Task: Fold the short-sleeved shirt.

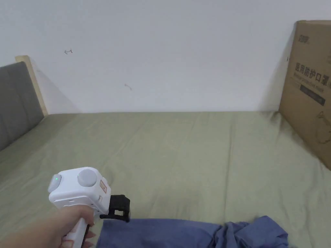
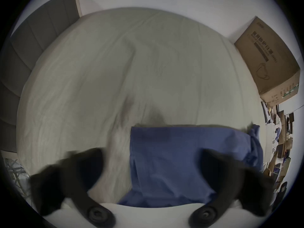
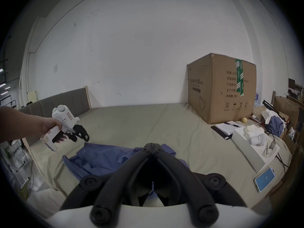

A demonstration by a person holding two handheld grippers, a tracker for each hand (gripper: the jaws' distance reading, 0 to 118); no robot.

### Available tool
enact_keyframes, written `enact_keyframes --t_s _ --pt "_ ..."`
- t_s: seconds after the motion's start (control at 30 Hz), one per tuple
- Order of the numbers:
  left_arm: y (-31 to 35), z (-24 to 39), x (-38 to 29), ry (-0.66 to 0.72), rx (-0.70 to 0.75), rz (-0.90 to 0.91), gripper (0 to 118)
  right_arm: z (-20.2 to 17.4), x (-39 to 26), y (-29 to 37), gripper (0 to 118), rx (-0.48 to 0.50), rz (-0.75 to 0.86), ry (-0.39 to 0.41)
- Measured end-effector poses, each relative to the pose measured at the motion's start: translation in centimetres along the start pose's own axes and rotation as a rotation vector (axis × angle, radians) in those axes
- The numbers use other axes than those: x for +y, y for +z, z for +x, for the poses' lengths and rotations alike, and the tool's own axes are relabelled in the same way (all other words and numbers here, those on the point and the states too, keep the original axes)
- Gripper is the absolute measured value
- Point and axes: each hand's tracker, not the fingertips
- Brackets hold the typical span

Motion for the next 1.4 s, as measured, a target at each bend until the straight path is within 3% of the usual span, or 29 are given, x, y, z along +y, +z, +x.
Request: enact_keyframes --t_s 0.17,0.23,0.33,0.4,0.47,0.5,0.63,0.8,0.9,0.93,0.97,1.03,1.1,1.2,1.27,1.33,1.4 --pt "-4.2 -0.3 0.9 -0.015 -0.042 -0.015 114 0.6 -0.8 -2.0 0 0.001 -0.041 -0.019" --pt "-5.7 -0.1 0.8 -0.07 -0.017 -0.061 114 0.5 -1.3 -2.4 0 0.004 -0.056 -0.028" --pt "-5.0 1.5 -0.9 -0.173 0.053 0.012 110 0.2 -1.9 -2.7 0 0.01 -0.076 -0.036" --pt "-3.3 2.3 -1.8 -0.17 0.103 0.113 84 0.2 -1.8 -2.6 0 0.015 -0.076 -0.043" --pt "-1.6 3.2 -3.3 -0.197 0.071 0.162 18 0.4 -1.4 -2.9 0 0.029 -0.058 -0.045" --pt "-1.3 3.2 -3.7 -0.198 -0.016 0.147 0 0.7 -0.9 -3.3 0 0.04 -0.047 -0.048" --pt "0.7 3.9 -5.5 -0.2 0.006 0.271 0 3.4 3.1 -8.0 0 0.101 -0.045 -0.098" --pt "1.0 1.1 -3.7 -0.18 -0.069 0.308 0 7.2 7.0 -22.4 3 0.184 -0.522 -0.203" --pt "2.8 2.6 -5.9 -0.202 -0.056 0.345 0 7.8 6.1 -29.3 62 0.172 -0.74 -0.124" --pt "3.1 2.5 -6.0 -0.206 -0.064 0.35 0 7.8 5.6 -30.8 97 0.163 -0.77 -0.112" --pt "3.7 3.0 -6.7 -0.212 -0.065 0.361 0 7.8 5.0 -32.4 116 0.144 -0.815 -0.096" --pt "4.2 3.1 -7.1 -0.215 -0.073 0.369 0 7.3 3.2 -34.4 110 0.077 -0.869 -0.065" --pt "4.3 2.8 -7.0 -0.222 -0.075 0.377 0 7.2 1.9 -36.1 110 0.036 -0.846 -0.084" --pt "4.1 2.8 -7.1 -0.24 -0.058 0.37 0 7.3 -0.2 -37.6 108 -0.033 -0.973 -0.126" --pt "3.5 2.4 -6.5 -0.243 -0.039 0.344 0 7.5 -0.9 -37.5 80 -0.041 -1.054 -0.131" --pt "3.2 2.2 -6.4 -0.236 -0.02 0.325 0 7.7 0.1 -36.5 61 0.01 -0.973 -0.059" --pt "3.1 1.7 -6.2 -0.218 -0.027 0.322 0 8.4 1.2 -35.5 2 0.056 -0.964 -0.071"
